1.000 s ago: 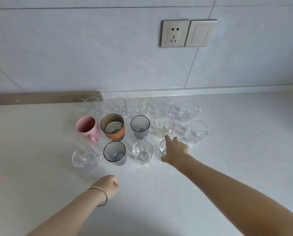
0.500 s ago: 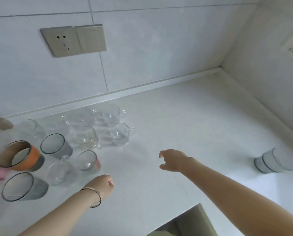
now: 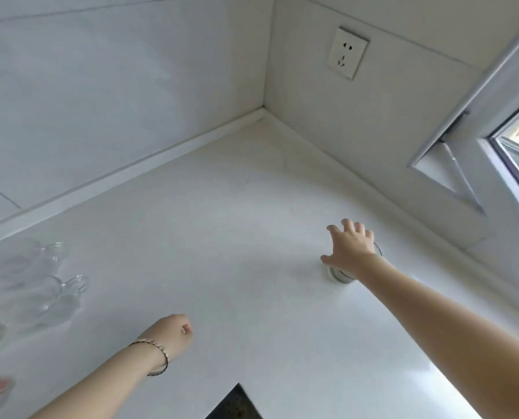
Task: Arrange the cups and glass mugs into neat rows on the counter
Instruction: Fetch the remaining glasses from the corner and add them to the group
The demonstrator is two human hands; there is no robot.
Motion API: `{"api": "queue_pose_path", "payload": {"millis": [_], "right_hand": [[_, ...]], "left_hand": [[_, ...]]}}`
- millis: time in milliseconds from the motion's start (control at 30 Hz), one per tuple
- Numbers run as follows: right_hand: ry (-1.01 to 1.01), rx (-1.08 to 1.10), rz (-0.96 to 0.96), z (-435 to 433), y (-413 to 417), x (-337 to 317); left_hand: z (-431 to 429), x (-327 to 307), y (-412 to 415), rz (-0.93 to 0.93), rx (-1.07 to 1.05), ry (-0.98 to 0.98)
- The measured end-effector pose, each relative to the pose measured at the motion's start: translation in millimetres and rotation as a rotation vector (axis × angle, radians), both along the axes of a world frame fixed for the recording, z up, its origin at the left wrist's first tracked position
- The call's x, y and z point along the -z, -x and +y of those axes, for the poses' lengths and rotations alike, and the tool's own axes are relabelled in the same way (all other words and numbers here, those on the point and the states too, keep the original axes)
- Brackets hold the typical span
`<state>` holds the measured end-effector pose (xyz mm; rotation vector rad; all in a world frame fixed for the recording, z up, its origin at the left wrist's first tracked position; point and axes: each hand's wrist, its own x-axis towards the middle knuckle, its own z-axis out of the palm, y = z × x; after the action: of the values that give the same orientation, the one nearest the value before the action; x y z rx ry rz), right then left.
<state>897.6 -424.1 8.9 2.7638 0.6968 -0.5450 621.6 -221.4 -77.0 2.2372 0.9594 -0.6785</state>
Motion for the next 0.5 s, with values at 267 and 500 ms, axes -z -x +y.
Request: {"api": "queue_pose_path", "payload": {"millis": [267, 500], "right_hand": [[-0.057, 0.226, 0.088, -28, -18, 19], [-0.010, -0.033, 0.047, 27, 34, 13]], "left_hand": [[4, 4, 6, 0.057, 0.010, -0.024], [35, 4, 61, 0.057, -0.114, -0.016]]}}
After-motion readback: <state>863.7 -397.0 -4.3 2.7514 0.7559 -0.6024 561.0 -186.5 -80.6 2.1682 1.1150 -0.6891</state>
